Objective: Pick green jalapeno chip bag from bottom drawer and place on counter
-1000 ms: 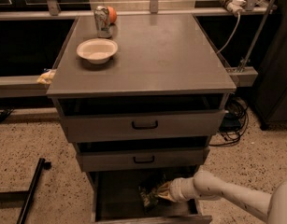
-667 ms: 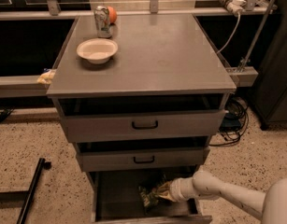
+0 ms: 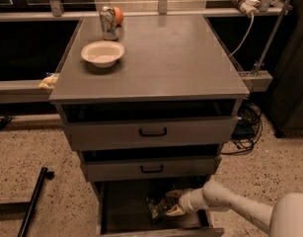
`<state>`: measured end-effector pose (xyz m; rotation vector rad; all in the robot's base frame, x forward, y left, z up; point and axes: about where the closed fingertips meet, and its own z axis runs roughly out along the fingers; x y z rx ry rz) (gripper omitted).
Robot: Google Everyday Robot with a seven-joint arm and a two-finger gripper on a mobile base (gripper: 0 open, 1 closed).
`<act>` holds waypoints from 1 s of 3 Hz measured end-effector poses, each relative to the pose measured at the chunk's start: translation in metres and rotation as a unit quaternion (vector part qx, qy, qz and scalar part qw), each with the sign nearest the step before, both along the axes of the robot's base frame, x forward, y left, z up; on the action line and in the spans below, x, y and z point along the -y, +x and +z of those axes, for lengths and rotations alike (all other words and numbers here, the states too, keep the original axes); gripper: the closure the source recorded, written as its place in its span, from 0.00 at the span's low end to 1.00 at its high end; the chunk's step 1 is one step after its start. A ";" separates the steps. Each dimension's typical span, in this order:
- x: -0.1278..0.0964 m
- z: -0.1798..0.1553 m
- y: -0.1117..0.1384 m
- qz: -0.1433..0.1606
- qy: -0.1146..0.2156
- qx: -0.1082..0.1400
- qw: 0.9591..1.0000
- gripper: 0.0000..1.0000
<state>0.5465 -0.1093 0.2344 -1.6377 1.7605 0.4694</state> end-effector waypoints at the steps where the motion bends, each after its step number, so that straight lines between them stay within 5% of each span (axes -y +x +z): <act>1: 0.001 -0.013 0.007 0.004 0.009 0.005 1.000 0.08; 3: 0.000 -0.046 0.033 0.014 0.021 0.019 0.999 0.07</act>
Offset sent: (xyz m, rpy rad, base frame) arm 0.0370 -0.0074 -0.0412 0.0447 -0.0564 0.0210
